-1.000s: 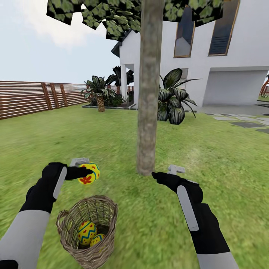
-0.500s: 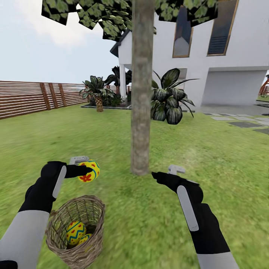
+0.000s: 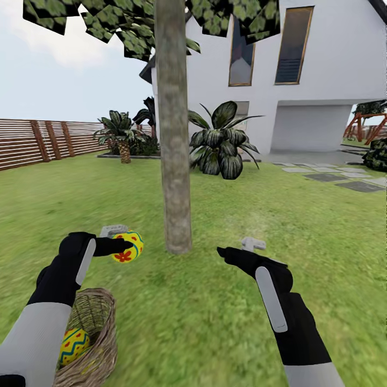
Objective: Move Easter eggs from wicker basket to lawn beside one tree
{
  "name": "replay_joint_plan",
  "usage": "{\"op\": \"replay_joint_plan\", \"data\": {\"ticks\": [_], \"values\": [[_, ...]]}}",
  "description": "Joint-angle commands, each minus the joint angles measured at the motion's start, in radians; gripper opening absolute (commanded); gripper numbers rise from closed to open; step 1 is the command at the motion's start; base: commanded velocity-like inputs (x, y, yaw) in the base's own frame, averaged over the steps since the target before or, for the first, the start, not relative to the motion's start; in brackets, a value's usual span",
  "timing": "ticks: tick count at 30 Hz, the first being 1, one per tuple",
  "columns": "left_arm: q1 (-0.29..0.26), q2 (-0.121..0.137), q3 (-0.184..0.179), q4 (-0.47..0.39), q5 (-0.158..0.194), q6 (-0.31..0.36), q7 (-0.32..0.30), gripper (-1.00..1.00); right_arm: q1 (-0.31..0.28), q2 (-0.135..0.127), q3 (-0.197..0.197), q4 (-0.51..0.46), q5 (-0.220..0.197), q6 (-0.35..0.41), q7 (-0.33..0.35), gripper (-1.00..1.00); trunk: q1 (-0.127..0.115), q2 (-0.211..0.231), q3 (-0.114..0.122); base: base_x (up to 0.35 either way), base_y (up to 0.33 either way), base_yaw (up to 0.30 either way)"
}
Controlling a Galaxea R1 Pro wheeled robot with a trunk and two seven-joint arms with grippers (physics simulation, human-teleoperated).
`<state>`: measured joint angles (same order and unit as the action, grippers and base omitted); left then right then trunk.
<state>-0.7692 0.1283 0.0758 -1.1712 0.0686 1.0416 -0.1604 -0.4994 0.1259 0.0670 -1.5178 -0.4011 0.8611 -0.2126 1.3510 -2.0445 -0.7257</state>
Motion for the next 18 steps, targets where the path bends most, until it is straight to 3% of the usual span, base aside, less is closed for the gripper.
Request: {"op": "replay_joint_plan", "data": {"ticks": [1,7,15,18], "values": [[-0.001,-0.001,0.001,-0.001,0.007,0.006,0.002,-1.0,-0.001,0.0,0.0,-0.001,-0.011,0.002,-0.01,1.0,0.0,-0.001,-0.001,0.0,-0.314,-0.008],[-0.001,-0.001,0.001,0.002,0.007,0.006,0.004,-1.0,-0.001,0.0,-0.001,-0.001,-0.011,0.002,-0.01,1.0,0.0,-0.001,0.001,0.001,-0.314,-0.049],[-0.001,0.001,0.001,0.005,0.005,0.006,0.004,-1.0,-0.001,0.0,-0.001,-0.001,-0.012,0.002,-0.01,1.0,0.0,-0.001,0.009,0.107,-0.309,-0.205],[-0.001,-0.003,0.001,0.006,0.004,0.006,0.037,-1.0,-0.001,0.0,-0.002,-0.001,-0.011,0.003,-0.01,1.0,0.0,-0.001,0.012,0.173,-0.295,-0.222]]}}
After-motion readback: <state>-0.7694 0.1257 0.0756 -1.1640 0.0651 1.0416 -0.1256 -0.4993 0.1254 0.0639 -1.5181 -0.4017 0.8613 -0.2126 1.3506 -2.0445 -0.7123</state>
